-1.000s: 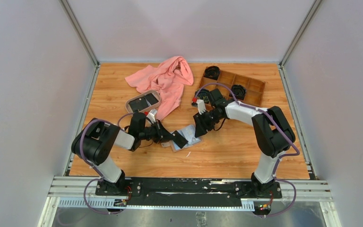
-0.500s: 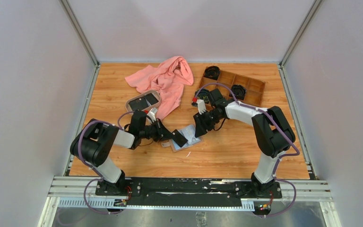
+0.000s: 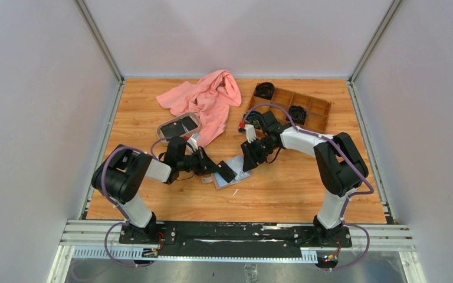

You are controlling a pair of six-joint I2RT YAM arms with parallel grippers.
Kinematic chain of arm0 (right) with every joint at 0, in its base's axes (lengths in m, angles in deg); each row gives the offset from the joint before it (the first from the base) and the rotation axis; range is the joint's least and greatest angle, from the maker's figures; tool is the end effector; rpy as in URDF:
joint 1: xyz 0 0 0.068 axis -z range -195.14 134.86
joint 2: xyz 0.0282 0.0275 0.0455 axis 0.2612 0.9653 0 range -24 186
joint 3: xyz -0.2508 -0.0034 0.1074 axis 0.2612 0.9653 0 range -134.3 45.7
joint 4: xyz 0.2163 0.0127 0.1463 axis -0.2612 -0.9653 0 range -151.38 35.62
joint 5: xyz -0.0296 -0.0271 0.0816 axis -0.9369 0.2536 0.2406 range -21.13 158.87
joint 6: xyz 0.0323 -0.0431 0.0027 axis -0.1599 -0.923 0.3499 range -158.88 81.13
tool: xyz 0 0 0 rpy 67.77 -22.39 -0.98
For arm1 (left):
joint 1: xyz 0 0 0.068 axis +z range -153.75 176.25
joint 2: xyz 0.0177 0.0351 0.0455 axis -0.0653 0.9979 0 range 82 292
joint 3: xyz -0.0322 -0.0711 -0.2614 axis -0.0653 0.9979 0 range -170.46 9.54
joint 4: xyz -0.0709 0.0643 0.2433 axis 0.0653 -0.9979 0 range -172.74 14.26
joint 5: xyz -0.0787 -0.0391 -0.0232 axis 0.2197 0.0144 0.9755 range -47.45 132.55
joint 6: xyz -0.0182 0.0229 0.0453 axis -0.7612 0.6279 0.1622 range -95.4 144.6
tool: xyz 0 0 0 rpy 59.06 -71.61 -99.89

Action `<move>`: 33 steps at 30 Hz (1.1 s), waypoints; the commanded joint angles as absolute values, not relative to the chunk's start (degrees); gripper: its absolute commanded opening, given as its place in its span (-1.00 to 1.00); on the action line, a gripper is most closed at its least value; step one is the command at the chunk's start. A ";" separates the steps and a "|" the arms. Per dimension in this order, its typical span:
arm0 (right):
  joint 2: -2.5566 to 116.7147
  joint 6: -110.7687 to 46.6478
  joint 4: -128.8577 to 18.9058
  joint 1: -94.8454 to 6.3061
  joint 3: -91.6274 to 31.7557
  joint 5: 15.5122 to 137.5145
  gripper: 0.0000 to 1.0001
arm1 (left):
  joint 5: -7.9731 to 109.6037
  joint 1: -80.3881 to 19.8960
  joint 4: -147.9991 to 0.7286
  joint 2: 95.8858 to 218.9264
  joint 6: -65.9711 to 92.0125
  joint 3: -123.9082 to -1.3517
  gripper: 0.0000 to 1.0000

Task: Put the credit cards into the card holder
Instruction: Insert the credit card into the card holder.

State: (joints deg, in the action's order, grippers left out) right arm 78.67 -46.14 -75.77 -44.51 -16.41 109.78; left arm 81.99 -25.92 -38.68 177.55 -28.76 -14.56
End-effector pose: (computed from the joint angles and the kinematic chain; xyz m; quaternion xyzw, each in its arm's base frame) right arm 0.2940 0.1922 0.1683 -0.3661 0.8364 0.3762 0.1578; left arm 0.2359 -0.1207 0.1057 -0.0722 0.8444 -0.5048 0.1644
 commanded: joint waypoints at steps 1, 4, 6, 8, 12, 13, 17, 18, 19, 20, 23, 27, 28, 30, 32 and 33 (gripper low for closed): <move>79.53 -45.82 -76.27 -45.40 -18.03 110.27 -0.14 | 82.11 -26.42 -40.23 179.15 -28.02 -14.97 -1.00; 79.52 -45.82 -76.26 -45.46 -18.02 110.44 -0.14 | 83.64 -26.47 -40.19 179.95 -28.69 -15.45 -1.00; 79.45 -45.82 -76.27 -45.46 -18.04 110.47 -0.14 | 84.19 -26.42 -40.23 180.74 -28.96 -15.75 -1.00; 79.27 -45.82 -76.27 -45.38 -18.02 110.53 -0.14 | 84.38 -26.42 -40.19 181.48 -29.14 -16.05 -1.00; 79.26 -45.76 -76.24 -45.48 -18.02 110.53 -0.14 | 85.25 -26.51 -40.22 183.40 -30.06 -16.75 -1.00; 79.27 -45.74 -76.26 -45.47 -18.02 110.53 -0.14 | 85.49 -26.51 -40.18 183.88 -30.40 -16.94 -1.00; 79.22 -45.82 -76.27 -45.67 -18.02 110.53 -0.14 | 86.00 -26.51 -40.22 185.60 -32.13 -17.65 -1.00; 79.20 -45.82 -76.27 -45.68 -18.02 110.53 -0.14 | 86.08 -26.51 -40.31 186.00 -32.58 -17.89 -1.00; 79.24 -45.82 -76.27 -45.68 -18.02 110.53 -0.14 | 86.26 -26.51 -40.31 186.43 -32.88 -18.15 -1.00; 79.20 -45.82 -76.27 -45.72 -18.02 110.53 -0.14 | 86.54 -26.51 -40.31 186.83 -33.22 -18.50 -1.00; 79.10 -45.80 -76.27 -45.81 -18.02 110.53 -0.14 | 86.92 -26.51 -40.32 187.82 -34.00 -18.91 -1.00; 78.88 -45.73 -76.27 -45.92 -18.02 110.62 -0.14 | 86.54 -26.51 -41.43 188.09 -34.53 -19.51 -1.00; 78.77 -45.73 -76.29 -45.98 -18.02 110.62 -0.14 | 86.44 -26.51 -41.85 188.08 -34.54 -19.80 -1.00; 78.53 -45.73 -76.22 -45.98 -18.04 110.62 -0.14 | 86.21 -26.51 -42.84 188.23 -34.69 -20.20 -1.00; 78.41 -45.77 -76.26 -46.04 -18.02 110.62 -0.14 | 86.15 -26.51 -43.14 188.58 -34.97 -20.51 -1.00; 78.42 -45.80 -76.26 -46.05 -18.03 110.62 -0.14 | 86.22 -26.55 -43.13 188.86 -35.21 -20.61 -1.00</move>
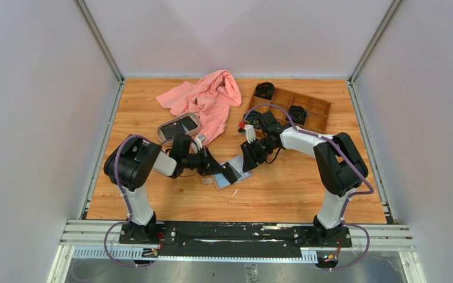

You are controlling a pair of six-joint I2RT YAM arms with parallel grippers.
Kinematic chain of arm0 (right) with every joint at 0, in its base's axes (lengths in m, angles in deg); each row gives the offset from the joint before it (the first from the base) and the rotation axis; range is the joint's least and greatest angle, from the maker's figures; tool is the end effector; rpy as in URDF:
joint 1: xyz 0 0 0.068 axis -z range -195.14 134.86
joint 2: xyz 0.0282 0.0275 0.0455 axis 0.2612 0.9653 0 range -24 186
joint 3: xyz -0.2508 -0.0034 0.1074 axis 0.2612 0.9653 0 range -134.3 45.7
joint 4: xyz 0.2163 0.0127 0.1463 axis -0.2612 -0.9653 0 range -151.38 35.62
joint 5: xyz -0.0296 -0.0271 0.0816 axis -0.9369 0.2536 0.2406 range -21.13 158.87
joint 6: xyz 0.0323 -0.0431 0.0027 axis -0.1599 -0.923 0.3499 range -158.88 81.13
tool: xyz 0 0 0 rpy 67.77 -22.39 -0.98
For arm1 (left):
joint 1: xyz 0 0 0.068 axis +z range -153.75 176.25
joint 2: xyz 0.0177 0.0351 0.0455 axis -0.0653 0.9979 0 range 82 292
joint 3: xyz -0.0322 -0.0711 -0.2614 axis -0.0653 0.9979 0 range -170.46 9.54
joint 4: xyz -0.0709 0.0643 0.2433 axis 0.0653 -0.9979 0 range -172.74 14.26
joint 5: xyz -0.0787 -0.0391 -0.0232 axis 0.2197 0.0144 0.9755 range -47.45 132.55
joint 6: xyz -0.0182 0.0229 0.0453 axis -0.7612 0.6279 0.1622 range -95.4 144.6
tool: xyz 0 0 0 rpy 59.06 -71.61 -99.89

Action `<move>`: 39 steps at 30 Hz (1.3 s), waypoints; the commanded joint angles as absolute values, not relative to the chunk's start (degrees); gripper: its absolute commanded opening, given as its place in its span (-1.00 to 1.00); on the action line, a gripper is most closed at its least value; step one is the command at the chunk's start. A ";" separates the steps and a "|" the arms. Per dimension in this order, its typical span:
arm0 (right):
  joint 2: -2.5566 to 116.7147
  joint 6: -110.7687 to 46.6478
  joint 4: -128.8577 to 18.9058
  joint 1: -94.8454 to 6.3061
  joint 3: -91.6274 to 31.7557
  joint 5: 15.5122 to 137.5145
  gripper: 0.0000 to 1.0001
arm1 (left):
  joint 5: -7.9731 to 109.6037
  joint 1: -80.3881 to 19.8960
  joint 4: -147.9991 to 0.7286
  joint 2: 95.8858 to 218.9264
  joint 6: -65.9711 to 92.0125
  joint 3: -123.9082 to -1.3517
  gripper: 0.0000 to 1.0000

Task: Put the credit cards into the card holder
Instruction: Insert the credit card into the card holder.

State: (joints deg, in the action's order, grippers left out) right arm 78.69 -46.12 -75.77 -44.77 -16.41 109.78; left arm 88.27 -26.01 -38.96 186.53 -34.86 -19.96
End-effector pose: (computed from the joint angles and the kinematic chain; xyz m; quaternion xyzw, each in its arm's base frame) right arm 0.2932 0.1935 0.1682 -0.3678 0.8356 0.3766 0.1568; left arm 0.2541 -0.1316 0.0866 -0.1037 0.8399 -0.5274 0.0755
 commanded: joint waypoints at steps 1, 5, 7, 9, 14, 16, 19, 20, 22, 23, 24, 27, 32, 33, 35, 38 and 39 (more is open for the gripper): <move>78.47 -45.83 -76.25 -46.12 -18.02 110.54 -0.15 | 86.31 -26.59 -43.18 189.21 -35.43 -20.80 -1.00; 78.55 -45.91 -76.26 -46.23 -18.02 110.38 -0.15 | 86.43 -26.84 -43.20 190.00 -36.12 -21.46 -1.00; 78.51 -45.99 -76.27 -46.38 -18.03 110.28 -0.15 | 86.19 -27.14 -43.59 190.10 -36.16 -22.01 -1.00; 78.55 -45.99 -76.24 -46.54 -18.02 110.27 -0.15 | 85.94 -27.65 -44.35 190.17 -36.21 -22.85 -1.00; 78.53 -46.21 -76.27 -46.75 -18.02 110.30 -0.15 | 85.47 -28.59 -44.92 190.52 -37.02 -24.95 -1.00; 78.20 -46.60 -76.35 -46.78 -18.10 110.04 -0.15 | 85.23 -28.79 -45.06 190.78 -37.03 -25.45 -1.00; 76.92 -48.34 -77.04 -46.78 -18.36 109.04 -0.10 | 85.09 -28.88 -45.12 191.13 -36.99 -25.72 -0.94; 76.23 -49.22 -77.32 -46.78 -18.42 108.49 -0.08 | 85.03 -28.87 -45.12 191.11 -36.91 -25.71 -0.92; 74.05 -51.43 -77.98 -46.78 -18.37 107.16 0.00 | 84.92 -28.88 -45.07 191.00 -36.80 -25.58 -0.81; 73.07 -52.79 -78.33 -46.74 -18.33 106.66 0.04 | 84.84 -28.88 -45.07 190.99 -36.68 -25.54 -0.78; 71.86 -54.05 -78.63 -46.78 -18.23 106.03 0.07 | 84.83 -28.88 -45.07 190.91 -36.62 -25.54 -0.74; 68.46 -58.56 -79.34 -46.78 -17.66 104.67 0.15 | 84.74 -28.88 -45.12 190.92 -36.34 -25.40 -0.65; 63.01 -64.39 -79.70 -46.77 -15.80 103.44 0.17 | 84.52 -28.88 -45.09 191.24 -35.67 -24.99 -0.53; 62.14 -65.37 -79.69 -46.77 -15.44 104.16 0.16 | 84.49 -28.88 -45.07 191.32 -35.53 -24.92 -0.51; 60.74 -67.24 -79.74 -46.77 -14.72 106.83 0.14 | 84.50 -28.88 -45.09 191.42 -35.33 -24.85 -0.48; 59.79 -69.25 -79.45 -47.22 -13.84 112.19 0.07 | 84.41 -28.88 -45.14 191.59 -35.00 -24.93 -0.43; 59.74 -69.20 -79.00 -47.67 -13.62 113.30 0.03 | 84.33 -28.88 -45.15 191.68 -34.99 -24.99 -0.40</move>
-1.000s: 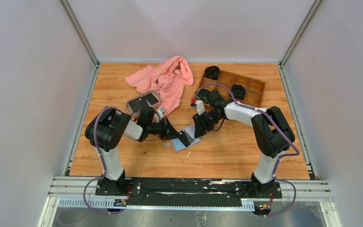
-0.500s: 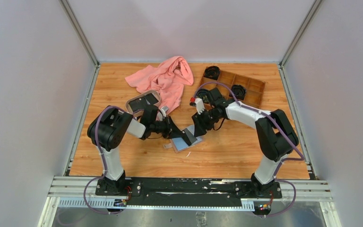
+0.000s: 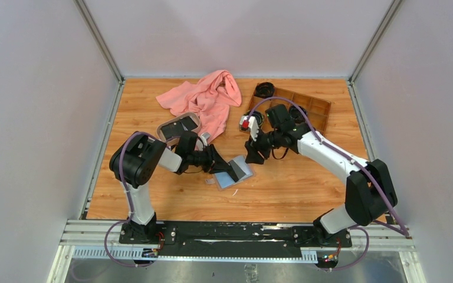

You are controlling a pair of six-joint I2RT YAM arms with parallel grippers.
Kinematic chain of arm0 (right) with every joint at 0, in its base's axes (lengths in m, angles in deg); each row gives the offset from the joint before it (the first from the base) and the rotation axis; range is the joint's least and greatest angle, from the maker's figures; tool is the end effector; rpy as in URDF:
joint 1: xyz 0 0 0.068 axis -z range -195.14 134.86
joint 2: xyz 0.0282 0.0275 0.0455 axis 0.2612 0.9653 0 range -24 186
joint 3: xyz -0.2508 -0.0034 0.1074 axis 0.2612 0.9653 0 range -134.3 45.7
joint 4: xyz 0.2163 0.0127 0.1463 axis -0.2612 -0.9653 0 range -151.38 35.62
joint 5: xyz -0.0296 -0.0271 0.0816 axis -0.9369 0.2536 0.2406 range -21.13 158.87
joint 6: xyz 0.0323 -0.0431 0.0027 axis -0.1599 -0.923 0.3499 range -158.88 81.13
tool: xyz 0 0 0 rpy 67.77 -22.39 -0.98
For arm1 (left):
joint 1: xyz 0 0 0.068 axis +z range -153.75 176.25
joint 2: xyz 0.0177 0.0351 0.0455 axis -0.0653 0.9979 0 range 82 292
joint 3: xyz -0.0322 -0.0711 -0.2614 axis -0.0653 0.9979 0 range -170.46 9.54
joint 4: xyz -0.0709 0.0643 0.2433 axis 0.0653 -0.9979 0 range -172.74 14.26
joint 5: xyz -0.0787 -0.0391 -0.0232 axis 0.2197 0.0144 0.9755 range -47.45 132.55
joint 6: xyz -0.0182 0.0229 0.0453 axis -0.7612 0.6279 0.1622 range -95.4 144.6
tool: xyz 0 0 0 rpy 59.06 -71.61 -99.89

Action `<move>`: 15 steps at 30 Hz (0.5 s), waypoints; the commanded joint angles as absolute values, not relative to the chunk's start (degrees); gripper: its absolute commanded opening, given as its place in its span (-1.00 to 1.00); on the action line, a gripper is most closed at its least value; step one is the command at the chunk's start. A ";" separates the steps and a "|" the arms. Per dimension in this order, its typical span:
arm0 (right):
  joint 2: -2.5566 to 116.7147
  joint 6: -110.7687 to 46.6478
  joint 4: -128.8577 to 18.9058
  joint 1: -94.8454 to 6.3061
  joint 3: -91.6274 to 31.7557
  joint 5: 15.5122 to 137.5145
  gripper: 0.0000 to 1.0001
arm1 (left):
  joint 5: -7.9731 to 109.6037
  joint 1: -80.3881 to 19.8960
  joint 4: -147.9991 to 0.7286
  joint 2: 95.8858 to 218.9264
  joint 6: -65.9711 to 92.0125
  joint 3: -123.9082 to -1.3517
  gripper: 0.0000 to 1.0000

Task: Put the credit cards into the card holder
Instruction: Insert the credit card into the card holder.

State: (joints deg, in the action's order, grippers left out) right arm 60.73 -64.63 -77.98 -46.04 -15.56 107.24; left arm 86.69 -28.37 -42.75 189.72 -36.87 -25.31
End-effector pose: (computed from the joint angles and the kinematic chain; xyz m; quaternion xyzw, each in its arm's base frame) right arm 0.2579 0.1801 0.2592 -0.5229 0.7167 0.3210 0.3315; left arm 0.2680 -0.1502 0.0847 -0.1143 0.8468 -0.5166 0.0546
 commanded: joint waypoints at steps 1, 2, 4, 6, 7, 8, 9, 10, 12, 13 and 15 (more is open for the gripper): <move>59.82 -69.07 -78.35 -48.40 -13.43 114.03 -0.01 | 84.29 -28.88 -45.08 191.75 -34.89 -25.00 -0.40; 60.03 -68.84 -77.89 -49.30 -13.30 114.53 -0.07 | 84.29 -28.88 -45.13 191.81 -34.83 -25.02 -0.39; 60.67 -68.08 -76.57 -51.49 -13.45 114.24 -0.14 | 84.23 -28.88 -45.12 191.95 -34.72 -24.98 -0.36; 61.63 -66.45 -75.37 -53.52 -13.79 112.65 -0.23 | 84.30 -28.88 -45.11 191.95 -34.60 -24.92 -0.34; 62.20 -65.63 -74.92 -54.19 -14.14 112.30 -0.29 | 84.26 -28.88 -45.09 191.87 -34.51 -24.83 -0.32; 62.82 -64.57 -74.34 -54.79 -14.49 112.15 -0.35 | 84.30 -28.82 -45.11 191.78 -34.44 -24.78 -0.31; 63.47 -63.74 -73.66 -55.27 -14.65 112.35 -0.41 | 84.30 -28.88 -45.11 191.73 -34.46 -24.79 -0.29; 63.98 -62.80 -72.92 -55.65 -14.63 112.61 -0.47 | 84.30 -28.88 -45.12 191.69 -34.34 -24.79 -0.28; 64.89 -61.39 -70.79 -56.65 -14.03 111.99 -0.55 | 84.24 -28.88 -45.10 191.68 -34.37 -24.75 -0.25; 65.16 -60.97 -69.68 -57.23 -13.61 111.19 -0.57 | 84.22 -28.88 -45.08 191.69 -34.24 -24.76 -0.22; 65.17 -60.30 -67.30 -58.20 -12.43 109.77 -0.57 | 84.06 -28.88 -45.07 191.69 -34.24 -24.80 -0.20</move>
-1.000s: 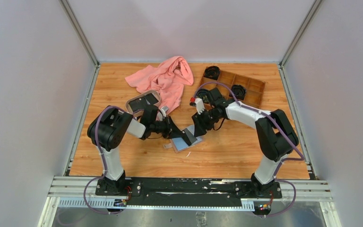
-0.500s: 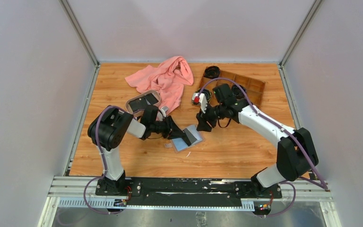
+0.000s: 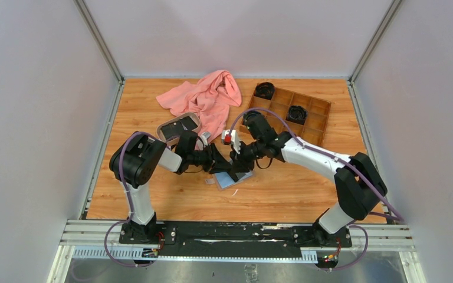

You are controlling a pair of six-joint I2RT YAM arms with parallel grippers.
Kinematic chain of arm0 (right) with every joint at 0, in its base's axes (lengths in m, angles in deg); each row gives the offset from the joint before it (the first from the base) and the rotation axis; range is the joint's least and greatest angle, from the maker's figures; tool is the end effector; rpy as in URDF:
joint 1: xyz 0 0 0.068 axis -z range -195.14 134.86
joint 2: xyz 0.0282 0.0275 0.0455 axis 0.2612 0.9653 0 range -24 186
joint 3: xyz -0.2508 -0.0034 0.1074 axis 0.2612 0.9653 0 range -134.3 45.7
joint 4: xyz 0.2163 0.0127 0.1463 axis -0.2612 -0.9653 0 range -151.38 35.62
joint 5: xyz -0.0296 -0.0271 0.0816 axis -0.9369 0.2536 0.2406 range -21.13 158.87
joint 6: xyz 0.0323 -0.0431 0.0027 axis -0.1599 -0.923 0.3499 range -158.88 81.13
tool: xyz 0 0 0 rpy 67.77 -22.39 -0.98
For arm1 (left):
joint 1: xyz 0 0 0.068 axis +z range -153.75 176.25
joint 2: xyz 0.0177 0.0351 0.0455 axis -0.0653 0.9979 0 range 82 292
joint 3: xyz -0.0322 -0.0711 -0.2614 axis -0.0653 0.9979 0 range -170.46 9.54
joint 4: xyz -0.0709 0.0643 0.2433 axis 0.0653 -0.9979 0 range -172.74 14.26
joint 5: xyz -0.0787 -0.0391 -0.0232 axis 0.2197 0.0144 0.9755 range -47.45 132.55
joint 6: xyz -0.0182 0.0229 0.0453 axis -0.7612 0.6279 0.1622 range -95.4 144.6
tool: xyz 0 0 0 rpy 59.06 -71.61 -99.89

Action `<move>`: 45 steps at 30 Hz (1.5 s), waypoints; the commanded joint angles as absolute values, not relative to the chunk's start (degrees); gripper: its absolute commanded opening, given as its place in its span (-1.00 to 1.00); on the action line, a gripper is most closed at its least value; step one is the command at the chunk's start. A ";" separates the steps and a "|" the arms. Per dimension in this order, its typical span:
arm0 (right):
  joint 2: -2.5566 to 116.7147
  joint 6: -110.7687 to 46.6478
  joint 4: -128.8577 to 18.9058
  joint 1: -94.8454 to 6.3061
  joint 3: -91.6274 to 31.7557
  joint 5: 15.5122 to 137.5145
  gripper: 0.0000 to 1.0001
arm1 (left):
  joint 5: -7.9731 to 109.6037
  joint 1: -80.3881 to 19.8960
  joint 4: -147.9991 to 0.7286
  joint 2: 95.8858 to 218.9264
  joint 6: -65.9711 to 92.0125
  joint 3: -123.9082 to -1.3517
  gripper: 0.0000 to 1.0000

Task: Put the credit cards into the card holder
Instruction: Insert the credit card into the card holder.

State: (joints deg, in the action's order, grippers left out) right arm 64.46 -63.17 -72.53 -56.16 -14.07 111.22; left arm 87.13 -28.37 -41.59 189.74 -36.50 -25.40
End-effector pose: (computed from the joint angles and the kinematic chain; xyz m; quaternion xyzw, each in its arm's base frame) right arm 0.2297 0.2315 0.2392 -0.5798 0.6584 0.3822 0.2905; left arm 0.2693 -0.1510 0.0866 -0.1049 0.8435 -0.5232 0.0613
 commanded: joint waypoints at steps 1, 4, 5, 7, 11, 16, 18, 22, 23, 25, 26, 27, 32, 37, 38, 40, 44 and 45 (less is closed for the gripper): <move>64.89 -60.16 -66.28 -58.43 -11.97 109.20 -0.57 | 84.04 -28.88 -45.14 191.69 -34.16 -24.75 -0.20; 63.21 -59.97 -63.44 -58.85 -10.25 108.45 -0.57 | 83.96 -28.84 -45.12 191.52 -34.06 -24.76 -0.19; 62.13 -60.16 -62.01 -59.08 -9.23 108.35 -0.57 | 83.89 -28.88 -45.19 191.47 -34.08 -24.70 -0.18; 60.70 -61.70 -57.84 -59.83 -6.61 108.25 -0.57 | 83.81 -28.88 -45.16 191.59 -33.92 -24.69 -0.17; 60.43 -68.35 -50.84 -61.33 -3.57 109.52 -0.56 | 83.86 -28.88 -45.17 191.45 -33.76 -24.55 -0.16; 63.96 -71.44 -51.02 -62.36 -5.80 108.95 -0.60 | 83.86 -28.88 -45.18 191.42 -33.50 -24.19 -0.12; 64.84 -73.94 -51.08 -63.61 -6.02 106.74 -0.61 | 83.86 -28.88 -45.22 191.40 -33.50 -24.26 -0.12; 66.13 -79.09 -52.44 -66.54 -6.00 101.86 -0.66 | 83.77 -28.88 -45.16 191.50 -33.41 -24.31 -0.11; 66.25 -81.35 -52.93 -67.08 -5.74 100.78 -0.67 | 83.77 -28.88 -45.15 191.55 -33.41 -24.37 -0.11; 66.27 -84.77 -53.32 -68.21 -4.77 98.14 -0.68 | 83.84 -28.88 -45.20 191.76 -33.32 -24.38 -0.10; 66.31 -86.36 -53.26 -68.75 -4.30 96.64 -0.68 | 83.86 -28.88 -45.19 191.84 -33.30 -24.41 -0.10; 66.49 -87.71 -53.32 -69.25 -4.05 95.43 -0.69 | 83.94 -28.88 -45.22 191.93 -33.25 -24.46 -0.10; 69.39 -89.77 -53.64 -71.52 -5.30 88.31 -0.70 | 83.95 -28.88 -45.17 192.03 -33.10 -24.48 -0.09; 71.90 -91.19 -54.02 -72.58 -5.78 82.40 -0.72 | 83.95 -28.88 -45.20 192.11 -33.00 -24.39 -0.09; 72.27 -91.37 -54.09 -72.62 -5.92 81.32 -0.72 | 83.95 -28.88 -45.19 192.08 -33.05 -24.40 -0.09; 72.90 -92.05 -54.16 -72.62 -5.94 79.63 -0.72 | 83.95 -28.84 -45.15 192.02 -32.97 -24.39 -0.08; 74.07 -91.98 -54.12 -72.64 -6.52 76.07 -0.74 | 83.93 -28.88 -45.16 192.10 -32.88 -24.31 -0.08; 74.27 -91.87 -54.16 -72.75 -6.77 75.02 -0.74 | 83.95 -28.88 -45.15 192.06 -32.88 -24.31 -0.08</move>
